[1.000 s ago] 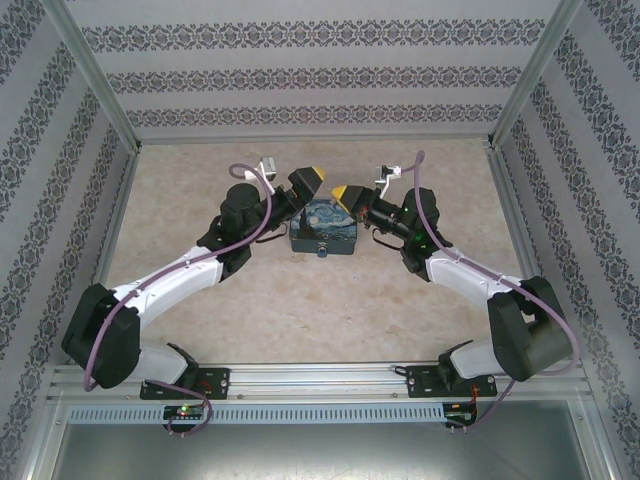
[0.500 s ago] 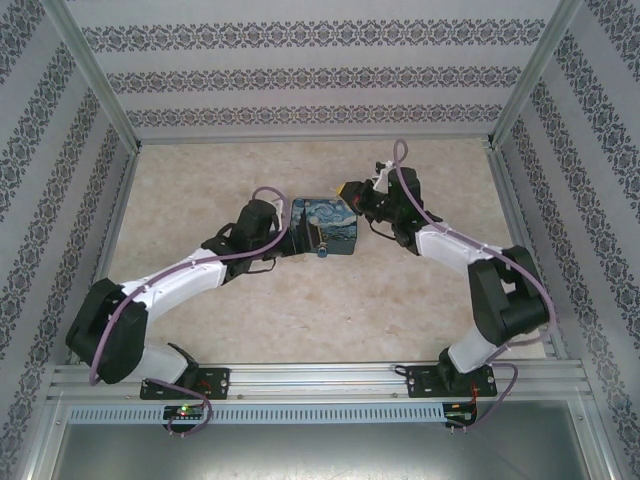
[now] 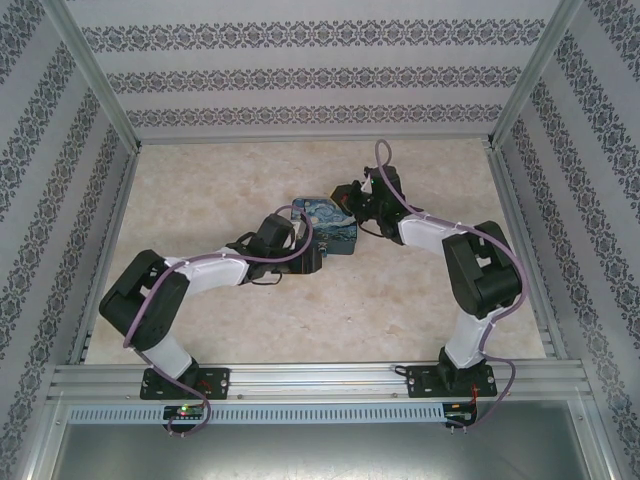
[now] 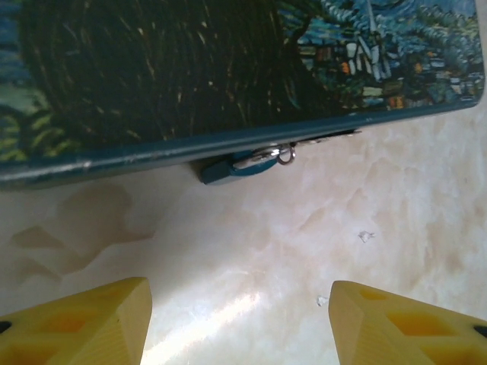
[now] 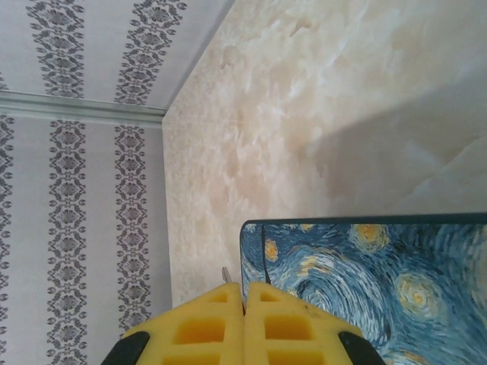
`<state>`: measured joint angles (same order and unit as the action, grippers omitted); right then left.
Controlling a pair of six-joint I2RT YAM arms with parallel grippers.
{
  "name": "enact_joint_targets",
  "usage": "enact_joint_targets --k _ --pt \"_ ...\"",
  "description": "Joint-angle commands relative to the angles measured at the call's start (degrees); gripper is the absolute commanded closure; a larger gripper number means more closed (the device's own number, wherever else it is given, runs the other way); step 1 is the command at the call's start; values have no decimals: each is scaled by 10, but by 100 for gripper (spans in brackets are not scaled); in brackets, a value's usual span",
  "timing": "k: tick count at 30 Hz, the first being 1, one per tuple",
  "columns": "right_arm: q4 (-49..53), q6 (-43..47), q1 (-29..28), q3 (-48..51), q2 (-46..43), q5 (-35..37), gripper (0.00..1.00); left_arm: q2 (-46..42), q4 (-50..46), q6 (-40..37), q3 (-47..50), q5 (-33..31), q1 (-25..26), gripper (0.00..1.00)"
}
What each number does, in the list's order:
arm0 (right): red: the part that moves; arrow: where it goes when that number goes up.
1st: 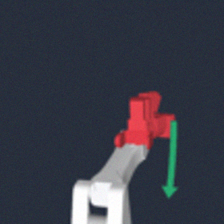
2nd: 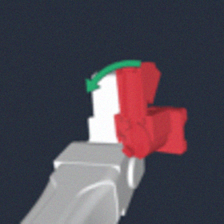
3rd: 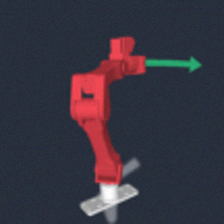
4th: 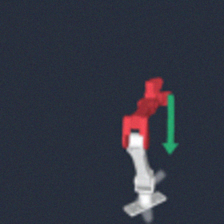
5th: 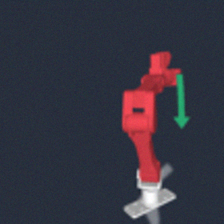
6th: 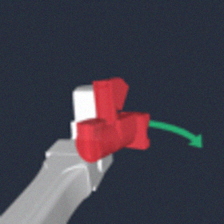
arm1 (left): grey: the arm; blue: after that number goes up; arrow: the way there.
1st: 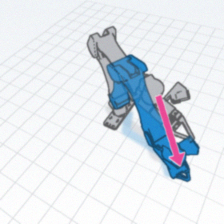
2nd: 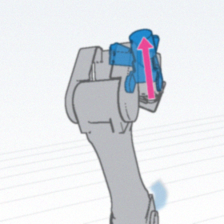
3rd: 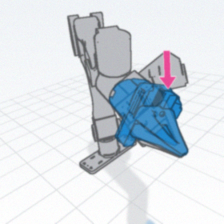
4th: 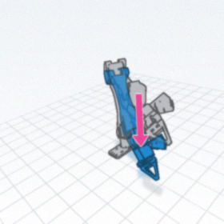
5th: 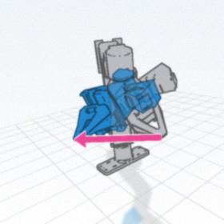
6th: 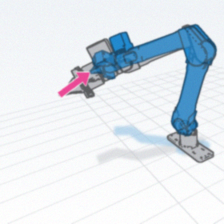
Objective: Unlock the padlock with the key
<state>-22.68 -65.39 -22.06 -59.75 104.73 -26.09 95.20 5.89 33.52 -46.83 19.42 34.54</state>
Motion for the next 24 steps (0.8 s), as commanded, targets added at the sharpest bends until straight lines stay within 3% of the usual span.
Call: enact_joint_targets --k 1,24 --pt "-22 -12 -8 -9 18 17 100 21 67 -28 6 -4 8 39" --pt "-33 -18 -14 8 52 16 100 124 230 -37 16 -71 30 51"
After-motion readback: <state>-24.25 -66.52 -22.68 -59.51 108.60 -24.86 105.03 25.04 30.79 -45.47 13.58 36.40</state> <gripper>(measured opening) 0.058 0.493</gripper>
